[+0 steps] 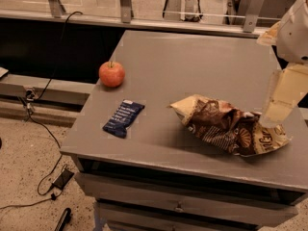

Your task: Pick rxbar blueberry

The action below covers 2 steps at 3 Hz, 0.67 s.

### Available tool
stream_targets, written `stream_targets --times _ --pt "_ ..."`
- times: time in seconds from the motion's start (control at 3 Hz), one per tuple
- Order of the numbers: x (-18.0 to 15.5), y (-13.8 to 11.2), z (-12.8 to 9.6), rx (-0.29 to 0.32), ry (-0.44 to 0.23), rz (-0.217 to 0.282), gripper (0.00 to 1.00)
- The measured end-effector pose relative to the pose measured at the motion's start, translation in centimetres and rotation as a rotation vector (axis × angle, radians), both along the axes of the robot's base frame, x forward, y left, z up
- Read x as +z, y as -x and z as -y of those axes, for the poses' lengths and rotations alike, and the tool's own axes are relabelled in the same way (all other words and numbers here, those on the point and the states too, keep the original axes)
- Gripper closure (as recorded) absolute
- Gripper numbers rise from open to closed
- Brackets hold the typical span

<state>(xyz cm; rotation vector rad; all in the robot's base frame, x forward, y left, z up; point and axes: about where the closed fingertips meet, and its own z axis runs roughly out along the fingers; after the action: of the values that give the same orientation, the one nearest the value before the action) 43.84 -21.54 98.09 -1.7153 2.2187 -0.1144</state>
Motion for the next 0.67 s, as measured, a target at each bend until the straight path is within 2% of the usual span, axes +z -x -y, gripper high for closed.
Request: stream_targets --times 0.33,0.67 --pt "0.0 0.0 0.0 0.0 0.0 0.0 0.0" --pt "0.4 -1.1 -3.7 0.092 0.001 0.012 0.0"
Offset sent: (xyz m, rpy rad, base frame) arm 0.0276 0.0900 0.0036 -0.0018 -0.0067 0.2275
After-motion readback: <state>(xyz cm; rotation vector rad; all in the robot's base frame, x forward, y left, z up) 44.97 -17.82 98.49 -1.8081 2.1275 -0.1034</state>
